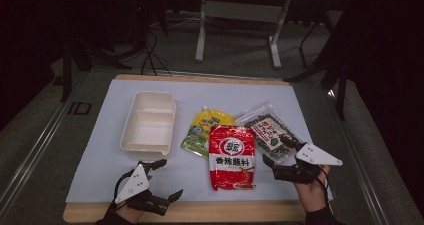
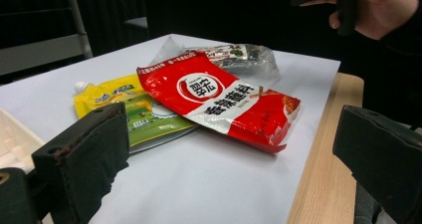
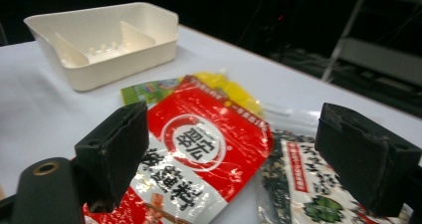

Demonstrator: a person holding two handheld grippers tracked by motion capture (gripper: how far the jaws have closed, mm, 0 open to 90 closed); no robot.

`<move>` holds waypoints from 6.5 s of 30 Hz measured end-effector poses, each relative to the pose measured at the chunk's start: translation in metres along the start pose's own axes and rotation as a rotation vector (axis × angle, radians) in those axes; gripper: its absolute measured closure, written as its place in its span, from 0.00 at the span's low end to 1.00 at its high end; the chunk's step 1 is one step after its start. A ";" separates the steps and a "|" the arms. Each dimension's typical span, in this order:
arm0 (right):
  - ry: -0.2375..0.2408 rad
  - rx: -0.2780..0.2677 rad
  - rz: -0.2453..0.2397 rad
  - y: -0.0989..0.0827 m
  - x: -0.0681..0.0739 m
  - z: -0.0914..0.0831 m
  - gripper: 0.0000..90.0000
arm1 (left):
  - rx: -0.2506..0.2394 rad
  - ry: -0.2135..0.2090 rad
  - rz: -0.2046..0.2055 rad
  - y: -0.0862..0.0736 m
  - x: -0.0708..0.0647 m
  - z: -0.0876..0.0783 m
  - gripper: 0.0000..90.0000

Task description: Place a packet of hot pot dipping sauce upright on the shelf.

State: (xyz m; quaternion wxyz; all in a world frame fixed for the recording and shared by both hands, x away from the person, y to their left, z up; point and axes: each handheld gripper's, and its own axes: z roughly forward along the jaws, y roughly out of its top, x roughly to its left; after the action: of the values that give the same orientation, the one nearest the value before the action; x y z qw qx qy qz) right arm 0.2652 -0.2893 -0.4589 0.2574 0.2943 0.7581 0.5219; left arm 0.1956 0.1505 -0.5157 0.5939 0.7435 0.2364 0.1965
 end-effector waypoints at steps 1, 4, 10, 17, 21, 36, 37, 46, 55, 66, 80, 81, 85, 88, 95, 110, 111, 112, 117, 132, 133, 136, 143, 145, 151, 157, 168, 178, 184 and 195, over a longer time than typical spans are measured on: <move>0.020 0.016 0.010 0.002 -0.002 0.004 0.15 | 0.002 0.001 0.002 0.000 0.000 0.000 0.03; 0.083 0.064 0.029 0.007 -0.006 0.014 0.17 | 0.004 -0.003 -0.002 0.000 0.000 0.000 0.03; 0.148 0.108 0.056 0.012 -0.012 0.034 0.14 | 0.009 -0.012 -0.003 0.000 -0.001 0.001 0.03; 0.147 0.098 0.062 0.017 -0.026 0.051 0.11 | 0.011 -0.017 -0.007 -0.001 -0.001 0.002 0.03; 0.150 0.103 0.069 0.021 -0.034 0.059 0.14 | 0.017 -0.021 -0.007 -0.001 -0.002 0.002 0.03; 0.148 0.184 0.123 0.010 -0.064 0.097 0.25 | 0.031 -0.026 0.002 -0.002 -0.002 0.004 0.03; 0.153 0.195 0.125 0.009 -0.064 0.099 0.25 | 0.032 -0.026 0.003 -0.002 -0.002 0.004 0.03; 0.148 0.274 0.118 0.002 -0.068 0.121 0.28 | 0.049 -0.026 0.008 -0.003 -0.003 0.006 0.03; 0.156 0.320 0.137 -0.004 -0.070 0.132 0.38 | 0.061 -0.034 0.012 -0.004 -0.003 0.008 0.03; 0.158 0.440 0.138 -0.011 -0.074 0.151 0.47 | 0.063 -0.037 0.009 -0.004 -0.003 0.008 0.03; 0.178 0.477 0.070 -0.001 -0.069 0.143 0.98 | 0.064 -0.038 0.008 -0.004 -0.003 0.009 0.03; 0.180 0.477 0.066 0.000 -0.069 0.142 0.98 | 0.064 -0.040 0.005 -0.004 -0.003 0.009 0.03; 0.186 0.466 0.055 0.005 -0.067 0.137 0.99 | 0.067 -0.041 0.004 -0.004 -0.003 0.010 0.03; 0.185 0.452 0.046 0.009 -0.065 0.132 0.99 | 0.063 -0.044 0.001 -0.003 -0.005 0.010 0.03; 0.195 0.397 0.002 0.029 -0.054 0.110 0.99 | 0.057 -0.013 -0.023 0.008 -0.007 0.012 0.03; 0.227 0.250 -0.123 0.072 -0.014 0.049 0.99 | 0.144 -0.062 -0.058 0.047 -0.010 0.041 0.03; 0.237 0.242 -0.128 0.074 -0.013 0.046 0.99 | 0.154 -0.058 -0.049 0.050 -0.010 0.043 0.04; 0.238 0.239 -0.136 0.075 -0.011 0.043 0.99 | 0.168 -0.058 -0.040 0.053 -0.009 0.047 0.04; 0.250 0.219 -0.157 0.079 -0.002 0.033 0.99 | 0.188 -0.054 -0.017 0.062 -0.003 0.058 0.08; 0.295 0.179 -0.215 0.095 0.018 0.017 0.99 | 0.210 -0.186 -0.021 0.071 0.024 0.101 0.56; 0.297 0.178 -0.215 0.095 0.018 0.017 0.99 | 0.212 -0.191 -0.014 0.071 0.022 0.103 0.59; 0.302 0.176 -0.214 0.096 0.019 0.016 0.99 | 0.215 -0.226 -0.006 0.072 0.019 0.107 0.71; 0.297 0.161 -0.237 0.098 0.023 0.009 0.99 | 0.227 -0.285 0.017 0.076 0.013 0.108 1.00; 0.306 0.155 -0.231 0.099 0.023 0.006 0.99 | 0.225 -0.294 0.030 0.080 0.009 0.105 1.00; 0.316 0.123 -0.236 0.104 0.024 -0.003 0.99 | 0.204 -0.303 0.027 0.089 0.005 0.097 1.00; 0.317 0.101 -0.243 0.108 0.025 -0.004 0.95 | 0.207 -0.314 0.040 0.096 0.006 0.092 1.00; 0.360 0.125 -0.180 0.094 0.024 0.013 0.63 | 0.178 -0.339 0.045 0.099 0.009 0.082 1.00; 0.458 0.217 -0.172 0.080 0.029 0.035 0.63 | 0.138 -0.362 0.033 0.107 0.009 0.079 1.00; 0.505 0.230 -0.197 0.081 0.028 0.038 0.90 | 0.124 -0.350 0.037 0.113 0.010 0.078 1.00; 0.523 0.284 -0.213 0.079 0.032 0.039 1.00 | 0.122 -0.315 0.022 0.109 0.015 0.081 1.00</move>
State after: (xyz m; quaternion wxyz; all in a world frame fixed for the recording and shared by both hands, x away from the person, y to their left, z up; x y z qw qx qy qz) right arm 0.2841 -0.2189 -0.3993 0.0634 0.1019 0.8904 0.4390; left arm 0.2667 0.0755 -0.4267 0.5750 0.8024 0.1437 0.0693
